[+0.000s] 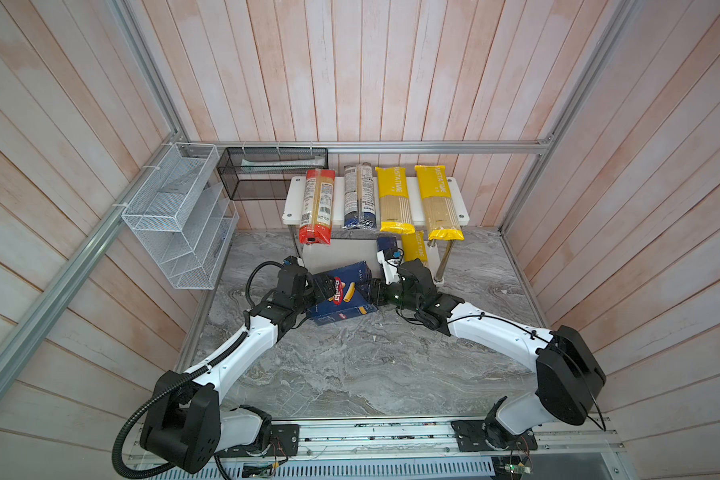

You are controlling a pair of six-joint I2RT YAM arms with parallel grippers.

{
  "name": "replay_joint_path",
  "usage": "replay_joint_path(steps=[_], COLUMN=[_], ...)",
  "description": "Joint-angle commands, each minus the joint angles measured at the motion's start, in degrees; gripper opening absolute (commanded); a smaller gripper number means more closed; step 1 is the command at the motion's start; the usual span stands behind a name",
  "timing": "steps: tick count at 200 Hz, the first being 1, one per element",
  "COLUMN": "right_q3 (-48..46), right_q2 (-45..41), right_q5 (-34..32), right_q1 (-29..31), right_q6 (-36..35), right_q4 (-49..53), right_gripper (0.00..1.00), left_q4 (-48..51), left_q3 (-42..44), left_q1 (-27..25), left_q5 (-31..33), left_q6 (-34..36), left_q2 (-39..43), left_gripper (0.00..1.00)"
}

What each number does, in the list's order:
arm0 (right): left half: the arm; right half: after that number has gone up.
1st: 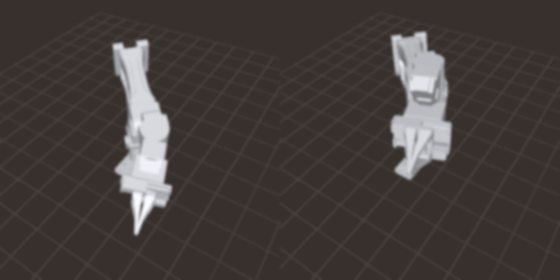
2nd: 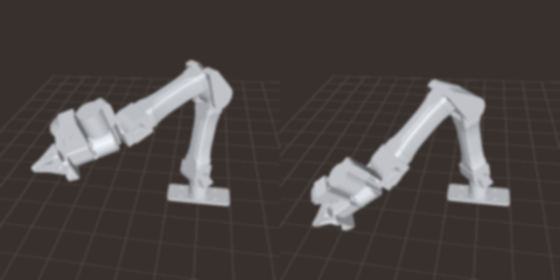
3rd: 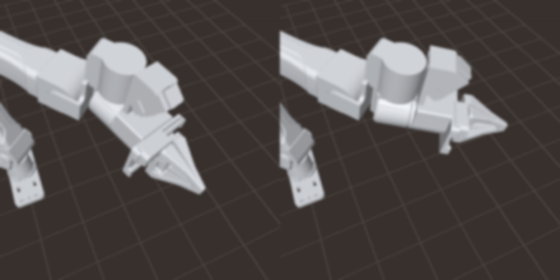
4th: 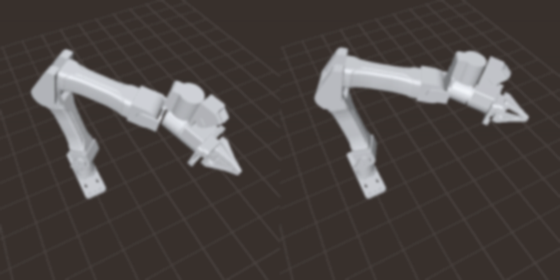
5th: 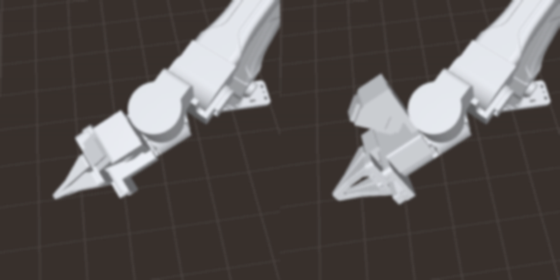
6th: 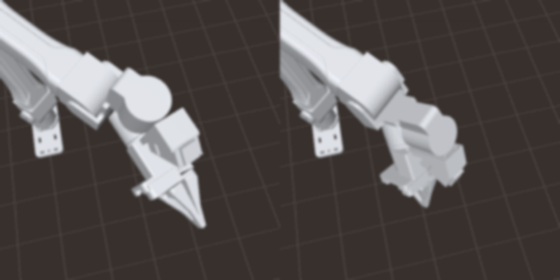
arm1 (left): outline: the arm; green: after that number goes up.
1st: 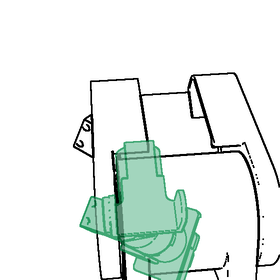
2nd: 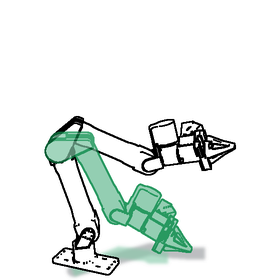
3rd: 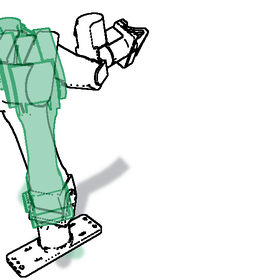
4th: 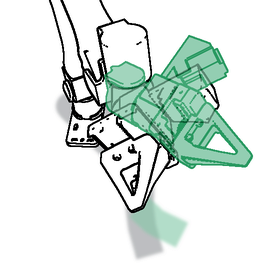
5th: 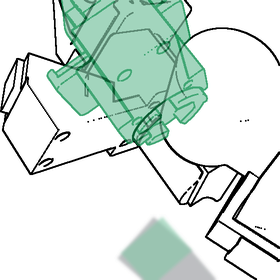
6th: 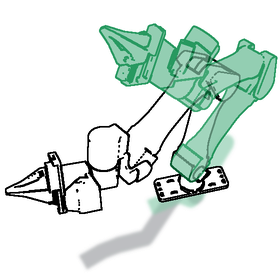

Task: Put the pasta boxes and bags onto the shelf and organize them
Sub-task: 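Grip the rigatoni box with both grippers and carry it toward the lower shelf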

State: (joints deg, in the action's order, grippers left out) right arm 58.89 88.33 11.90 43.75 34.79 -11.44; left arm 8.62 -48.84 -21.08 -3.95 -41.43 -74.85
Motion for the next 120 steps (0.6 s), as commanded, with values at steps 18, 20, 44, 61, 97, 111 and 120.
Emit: replay_joint_path(steps=[18,20,44,61,97,111,120], right_q3=[0.2,0.2,-0.7,-2.0,-3.6,-3.3,-2.9], right_q2=[1.9,2.0,2.1,2.0,2.9,3.4,3.8], right_q5=[6.0,5.8,4.6,4.6,5.1,5.5,5.3], right_q1=[2.0,2.0,1.4,0.5,-1.6,-2.1,-2.4], right_q6=[1.0,0.9,1.2,2.6,4.6,4.7,4.6], right_q4=[-9.3,-9.3,-11.1,-14.0,-17.8,-18.2,-18.1], right_gripper=[0.54,0.54,0.54,0.54,0.54,0.54,0.54], left_q4=[-13.6,-13.9,-16.7,-17.7,-20.4,-20.7,-20.8], left_q3=[-4.3,-4.2,-3.4,-3.9,-4.9,-5.5,-6.0], left_q1=[0.1,0.2,1.1,1.1,1.2,1.1,1.2], left_q5=[-7.2,-7.2,-7.7,-8.0,-9.2,-9.3,-9.2], left_q6=[-0.2,-0.4,-1.3,-1.2,-2.1,-2.1,-1.8], left_q2=[0.0,0.1,-0.4,-1.4,-4.5,-5.7,-6.3], left_gripper=[1.0,1.0,1.0,1.0,1.0,1.0,1.0])
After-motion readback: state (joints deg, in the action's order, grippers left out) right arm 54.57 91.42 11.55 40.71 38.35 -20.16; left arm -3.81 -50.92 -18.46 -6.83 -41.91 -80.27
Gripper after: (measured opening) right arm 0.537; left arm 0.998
